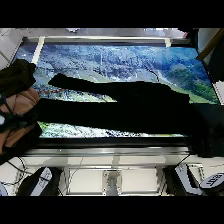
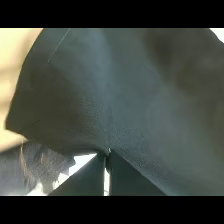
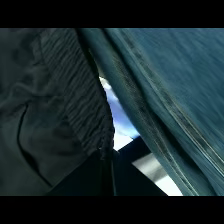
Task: Fold the clothes and pants, and hang the long-sleeved shirts on hangers.
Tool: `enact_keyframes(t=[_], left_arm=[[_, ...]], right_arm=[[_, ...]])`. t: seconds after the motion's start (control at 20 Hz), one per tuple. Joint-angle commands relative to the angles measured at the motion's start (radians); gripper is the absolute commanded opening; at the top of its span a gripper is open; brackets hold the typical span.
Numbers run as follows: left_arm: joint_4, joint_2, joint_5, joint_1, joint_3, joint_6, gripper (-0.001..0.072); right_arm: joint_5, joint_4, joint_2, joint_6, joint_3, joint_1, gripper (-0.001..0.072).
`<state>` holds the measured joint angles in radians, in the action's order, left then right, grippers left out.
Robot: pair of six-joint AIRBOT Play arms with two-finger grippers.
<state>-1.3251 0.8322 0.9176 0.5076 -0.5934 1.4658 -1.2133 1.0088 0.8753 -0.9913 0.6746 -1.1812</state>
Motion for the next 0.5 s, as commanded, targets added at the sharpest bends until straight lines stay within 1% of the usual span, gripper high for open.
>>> enact_keyframes(t=[0.0, 0.05, 0.1, 0.15, 0.2, 0.25, 0.3, 0.35, 0.4, 0.45], left_arm=[[-0.040, -0.121, 0.005, 0.001, 0.156, 0.050, 0.0003], [-0.040, -0.119, 0.000, 0.001, 0.170, 0.054, 0.0004], [-0.040, -0.114, -0.001, 0.001, 0.172, 0.053, 0.0005], [-0.033, -0.114, -0.007, 0.001, 0.169, 0.054, 0.0026], [-0.032, -0.115, -0.008, 0.001, 0.156, 0.053, 0.0218], [-0.033, -0.118, -0.007, 0.001, 0.127, 0.053, 0.0499], [-0.032, -0.121, -0.010, 0.001, 0.076, 0.053, 0.0720], [-0.032, -0.121, -0.025, 0.001, 0.008, 0.053, 0.0720], [-0.027, -0.121, -0.074, 0.000, -0.061, 0.053, 0.0720], [0.017, -0.114, -0.161, -0.006, -0.133, 0.053, 0.0720]], right_arm=[[-0.029, 0.080, -0.014, 0.009, -0.031, -0.027, 0.0024], [-0.038, 0.089, -0.014, 0.009, -0.039, -0.027, 0.0024], [-0.058, 0.099, -0.015, 0.009, -0.038, -0.027, 0.0071], [-0.076, 0.103, -0.016, 0.005, -0.030, -0.027, 0.0262], [-0.098, 0.102, -0.016, -0.010, -0.007, -0.027, 0.0411], [-0.112, 0.097, -0.016, -0.041, 0.027, -0.027, 0.0418], [-0.119, 0.085, -0.017, -0.066, 0.073, -0.027, 0.0418], [-0.129, 0.051, -0.018, -0.090, 0.134, -0.027, 0.0413], [-0.135, -0.021, -0.018, -0.113, 0.195, -0.027, 0.0412], [-0.135, -0.132, -0.017, -0.122, 0.242, -0.026, 0.0410]])
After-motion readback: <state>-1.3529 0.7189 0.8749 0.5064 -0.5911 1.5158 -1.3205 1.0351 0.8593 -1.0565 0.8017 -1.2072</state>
